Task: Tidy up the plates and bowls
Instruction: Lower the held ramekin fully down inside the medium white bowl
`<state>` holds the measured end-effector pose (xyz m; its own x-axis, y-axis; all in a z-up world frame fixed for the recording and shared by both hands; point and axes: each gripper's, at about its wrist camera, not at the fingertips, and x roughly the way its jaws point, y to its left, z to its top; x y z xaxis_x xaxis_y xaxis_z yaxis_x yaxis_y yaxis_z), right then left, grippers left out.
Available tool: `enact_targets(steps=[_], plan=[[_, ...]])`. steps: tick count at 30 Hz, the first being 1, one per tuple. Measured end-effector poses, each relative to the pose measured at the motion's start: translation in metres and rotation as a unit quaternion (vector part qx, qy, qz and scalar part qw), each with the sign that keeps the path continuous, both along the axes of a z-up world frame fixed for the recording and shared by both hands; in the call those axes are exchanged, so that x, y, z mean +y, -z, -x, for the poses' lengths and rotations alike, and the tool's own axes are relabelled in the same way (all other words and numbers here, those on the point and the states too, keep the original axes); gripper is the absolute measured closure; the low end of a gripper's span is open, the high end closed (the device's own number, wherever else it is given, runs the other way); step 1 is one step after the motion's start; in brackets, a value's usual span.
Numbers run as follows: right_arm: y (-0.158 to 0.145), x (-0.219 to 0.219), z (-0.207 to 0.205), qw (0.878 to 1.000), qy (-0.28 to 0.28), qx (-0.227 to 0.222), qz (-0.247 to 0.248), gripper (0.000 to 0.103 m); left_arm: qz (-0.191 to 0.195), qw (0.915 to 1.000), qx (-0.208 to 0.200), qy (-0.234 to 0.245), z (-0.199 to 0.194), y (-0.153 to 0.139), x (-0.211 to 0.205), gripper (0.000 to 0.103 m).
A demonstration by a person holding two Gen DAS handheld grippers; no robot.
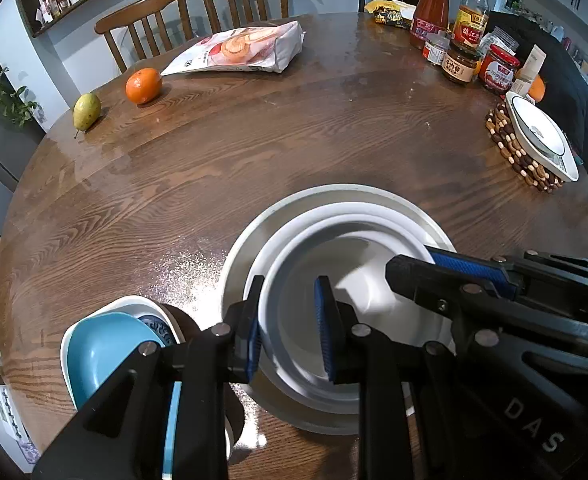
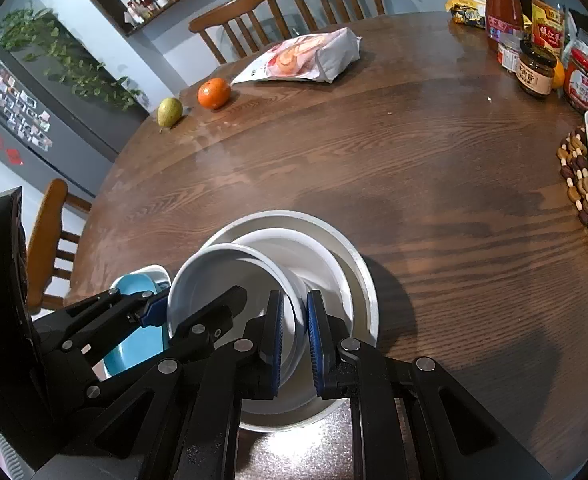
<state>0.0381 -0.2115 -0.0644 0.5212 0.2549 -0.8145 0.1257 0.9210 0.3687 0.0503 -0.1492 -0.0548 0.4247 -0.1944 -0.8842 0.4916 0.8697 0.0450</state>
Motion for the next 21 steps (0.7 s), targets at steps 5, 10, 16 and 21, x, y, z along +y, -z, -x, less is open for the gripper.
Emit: enact_targets(steps=[5,10,16,21], plan=[[-0.0003,0.0001,-0.0014,1.000,0.001,0.003,0.002,0.088,0.000,1.0000,0.002,0.003,-0.0012,0.0006,-0.0011,0.082],[-0.0007,0.0019,-0.0022,1.000,0.002,0.006,0.007,0.088,0.001,1.0000,0.006,0.005,-0.0025,0.0020,-0.0021,0.082],[-0.0006,0.0035,-0.0028,1.000,0.004,0.007,0.014,0.088,-0.001,0.9999,0.011,0.007,-0.0040,0.0032,-0.0041,0.082],[-0.0010,0.0030,-0.0028,1.000,0.004,0.010,0.015,0.088,-0.003,0.9999,0.012,0.007,-0.0045,0.0031,-0.0049,0.082]])
